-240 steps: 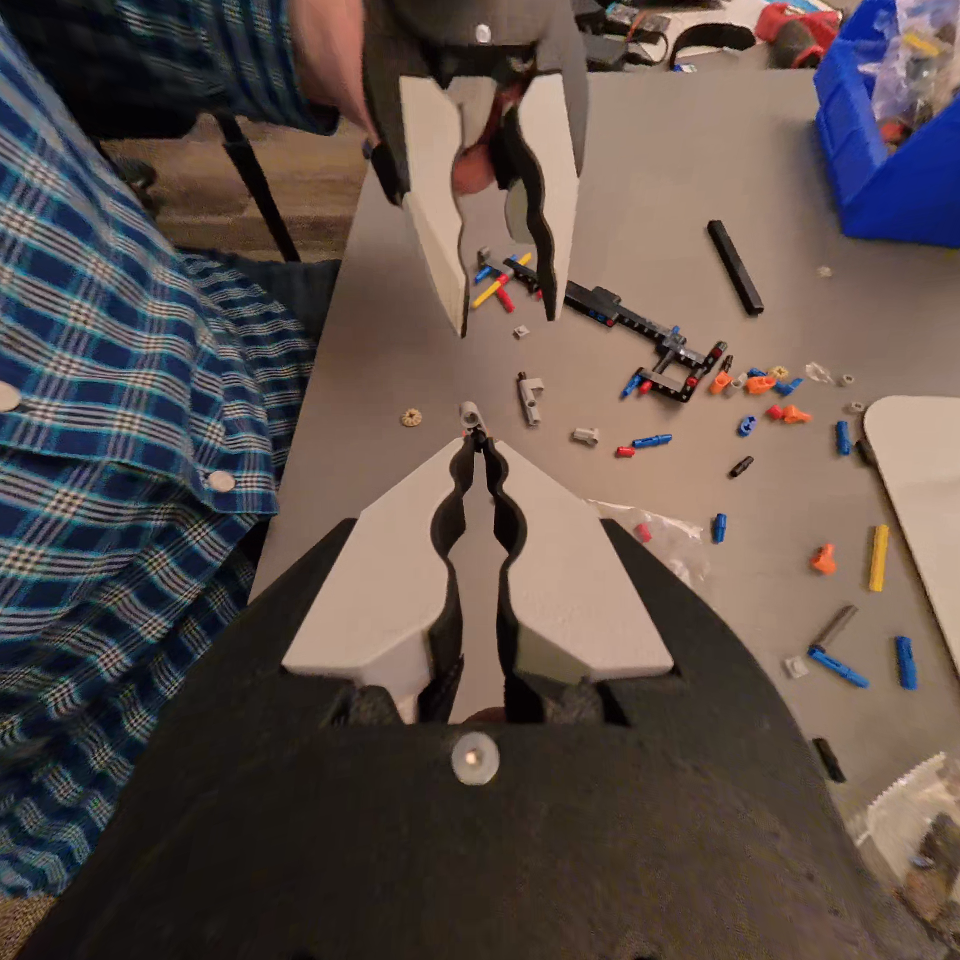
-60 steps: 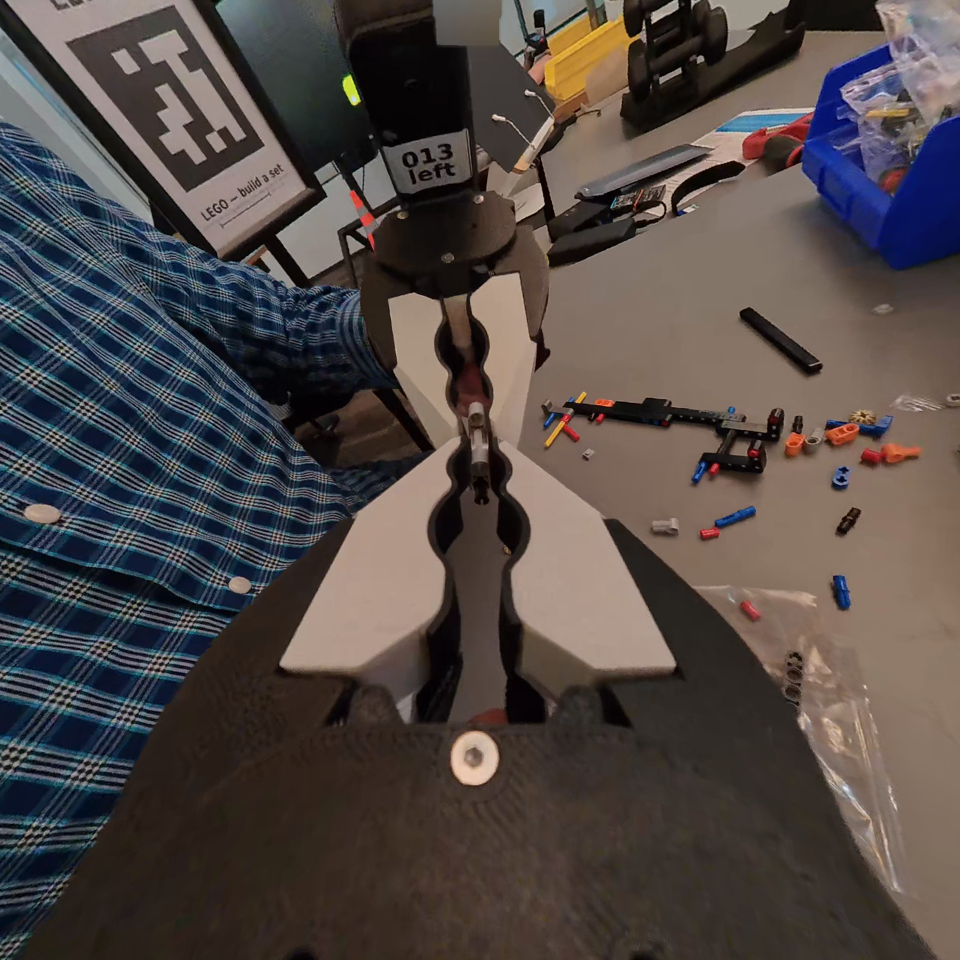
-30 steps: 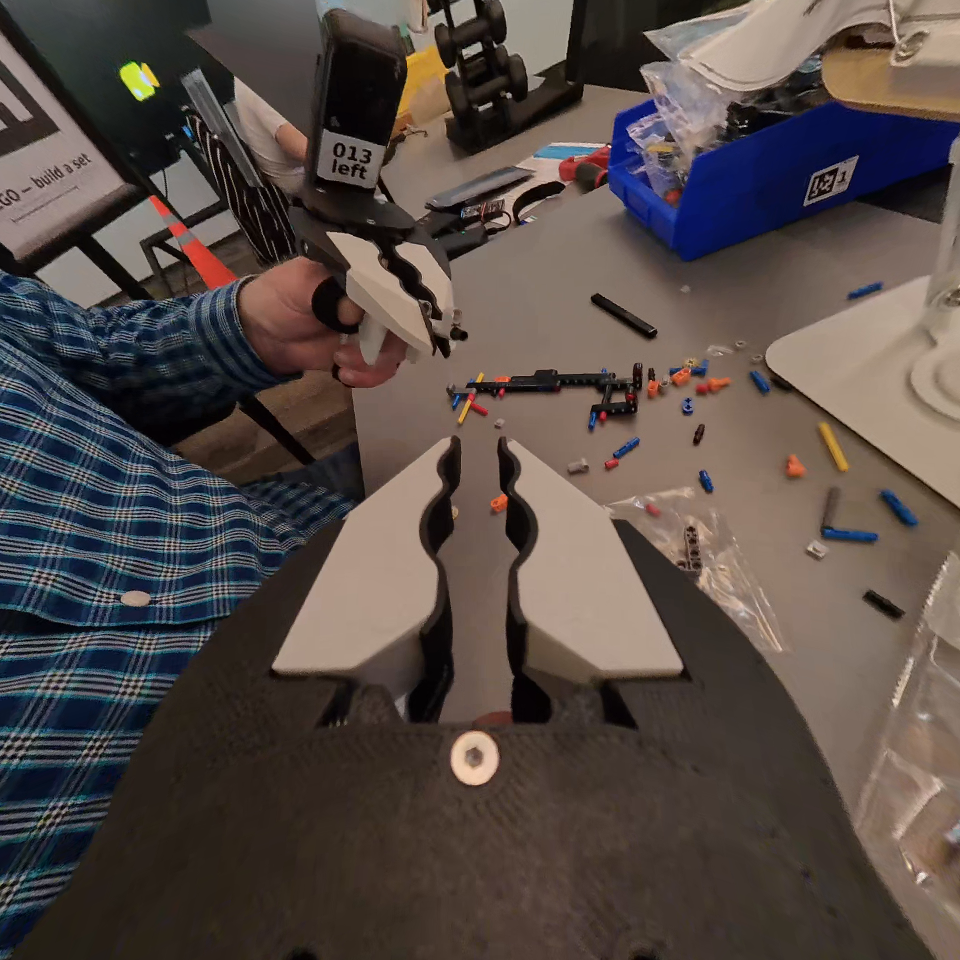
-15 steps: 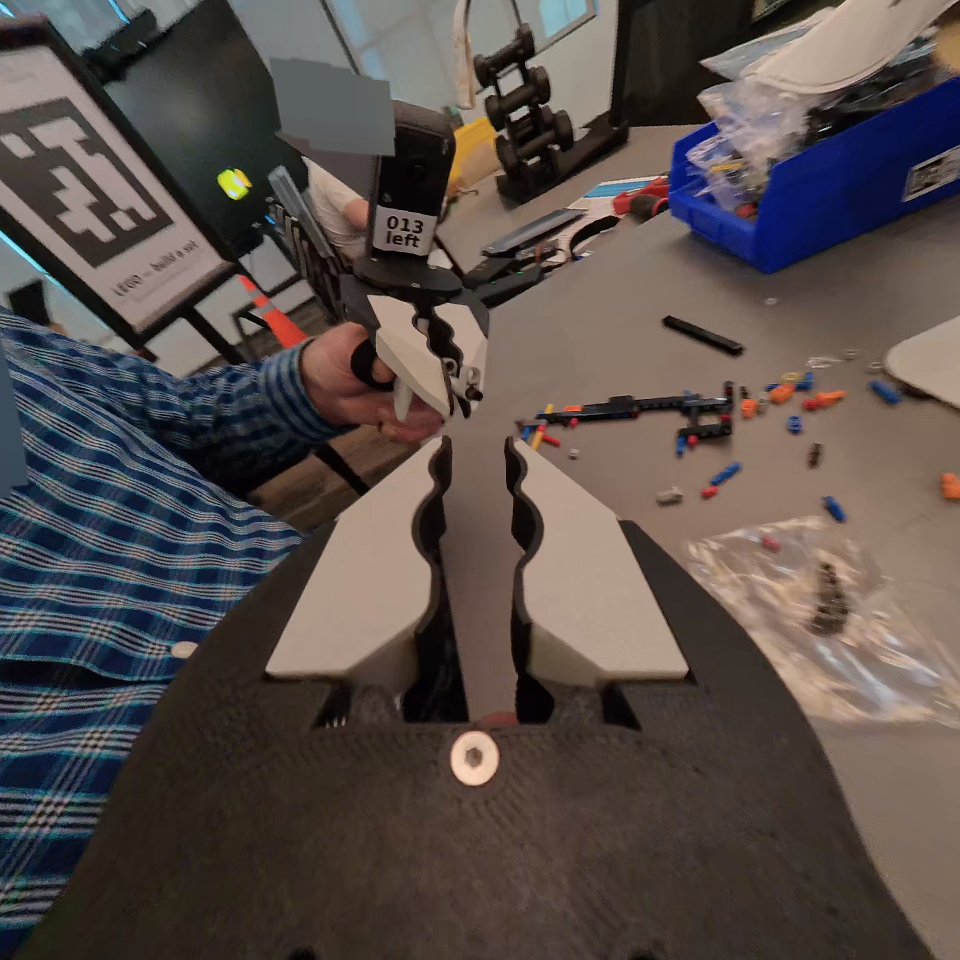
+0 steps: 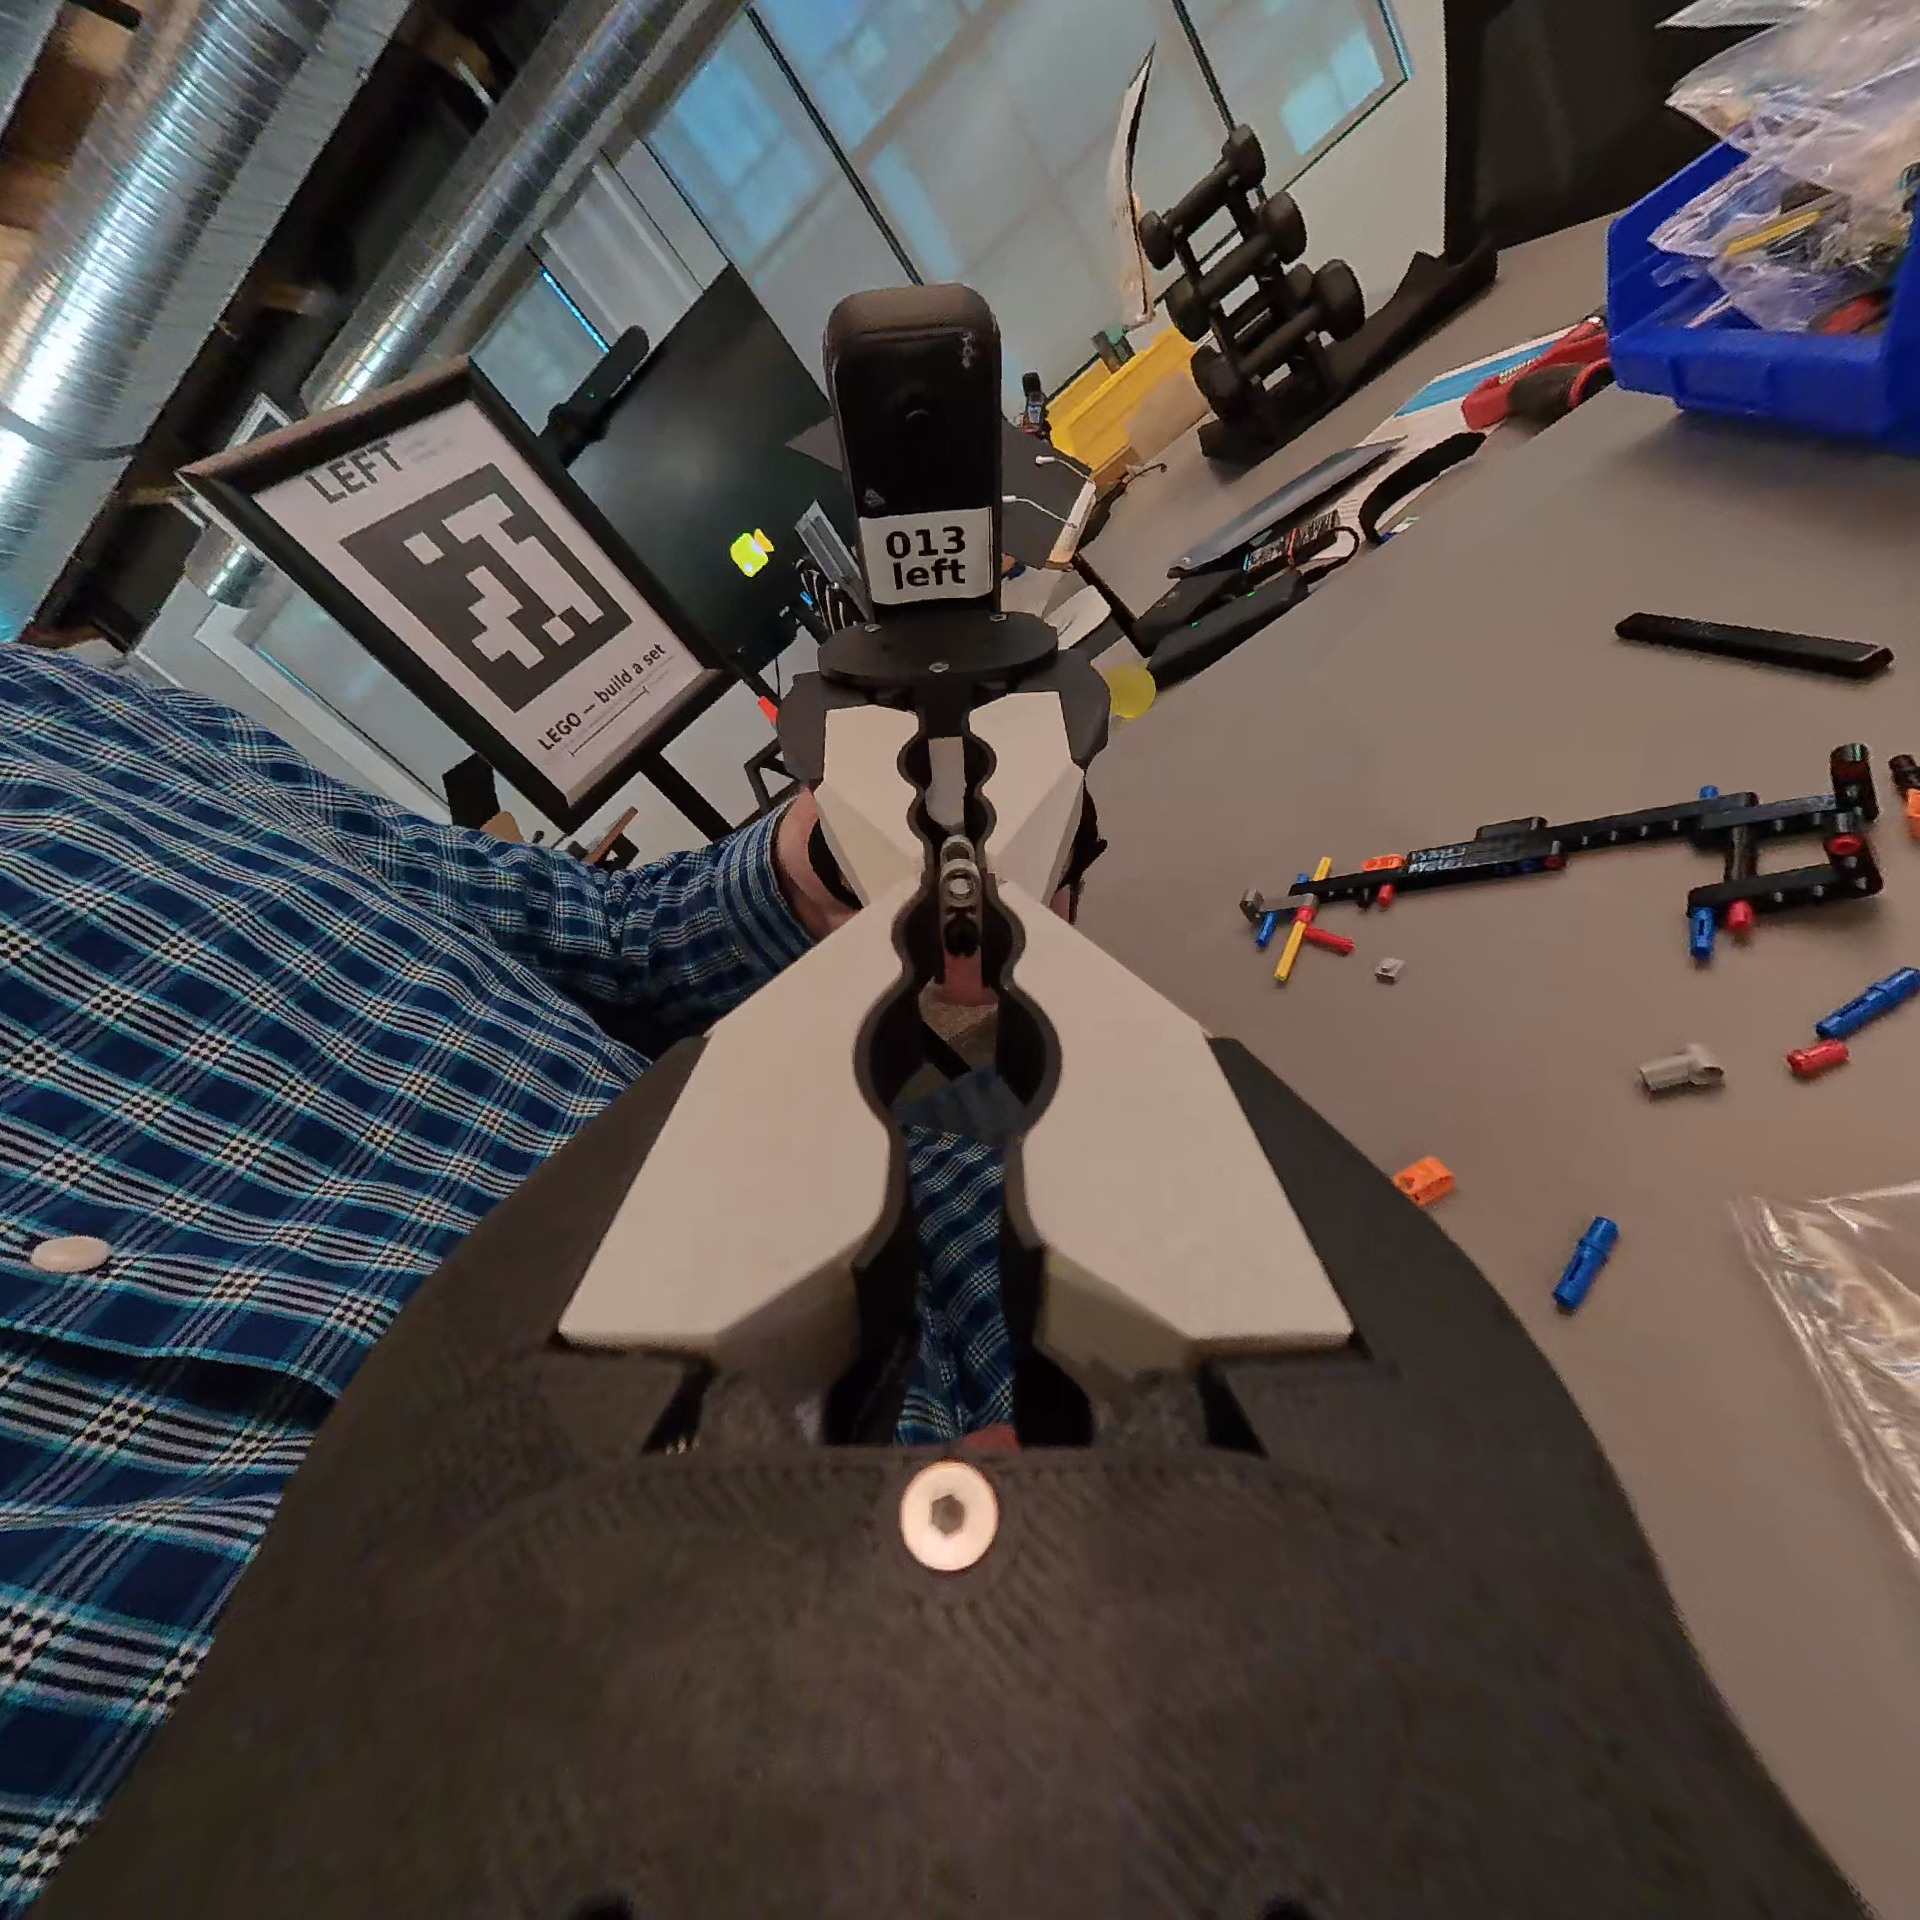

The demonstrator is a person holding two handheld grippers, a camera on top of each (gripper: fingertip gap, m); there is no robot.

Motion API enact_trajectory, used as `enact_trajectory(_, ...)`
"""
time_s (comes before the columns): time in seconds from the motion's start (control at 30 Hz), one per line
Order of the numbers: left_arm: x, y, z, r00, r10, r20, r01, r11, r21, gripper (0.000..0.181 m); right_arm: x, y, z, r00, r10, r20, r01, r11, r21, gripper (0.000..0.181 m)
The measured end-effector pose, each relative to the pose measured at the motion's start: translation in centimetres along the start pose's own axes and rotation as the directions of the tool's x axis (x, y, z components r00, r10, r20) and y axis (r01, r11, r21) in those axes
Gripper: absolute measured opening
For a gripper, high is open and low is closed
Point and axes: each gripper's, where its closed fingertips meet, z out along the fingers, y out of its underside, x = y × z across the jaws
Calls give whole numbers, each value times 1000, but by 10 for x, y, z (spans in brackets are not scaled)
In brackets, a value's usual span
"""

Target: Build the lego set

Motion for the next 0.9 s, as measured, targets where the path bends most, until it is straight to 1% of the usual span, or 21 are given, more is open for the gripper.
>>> enact_trajectory(0.07, -1, -3, -1, 1000, -3, 1, 3, 1000, 16, 5, 1, -2, 0, 1000, -1, 4, 1, 1000, 16, 5)
enact_trajectory(0.23, -4, -14, -5, 998, 34, 50, -38, 996, 80, 24, 6, -11, -7, 1000, -1, 1, 1, 997, 73, 5)
enact_trajectory(0.33, -5, -22, -10, 997, 43, 64, -51, 992, 120, 31, 9, -17, -12, 1000, -16, -13, 17, 995, 103, 5)
enact_trajectory(0.37, -6, -23, -11, 997, 44, 68, -53, 990, 131, 36, 11, -19, -15, 1000, -17, -14, 19, 993, 115, 5)
enact_trajectory(0.47, -6, -25, -12, 995, 55, 87, -66, 989, 130, 76, 17, -29, -26, 1000, 3, -7, -2, 984, 179, 5)
enact_trajectory(0.5, -6, -27, -13, 993, 71, 97, -84, 987, 138, 81, 19, -32, -30, 1000, 10, -9, -8, 979, 201, 5)
enact_trajectory(0.6, -6, -32, -17, 990, 79, 114, -98, 980, 171, 86, 25, -42, -41, 1000, 22, -9, -19, 966, 257, 5)
enact_trajectory(0.73, -9, -34, -20, 991, 65, 118, -86, 979, 186, 73, 27, -51, -51, 1000, 23, 5, -24, 951, 309, 5)
enact_trajectory(0.9, -13, -40, -21, 987, 48, 153, -82, 972, 218, 69, 26, -57, -53, 1000, 10, 26, -18, 939, 344, 4)
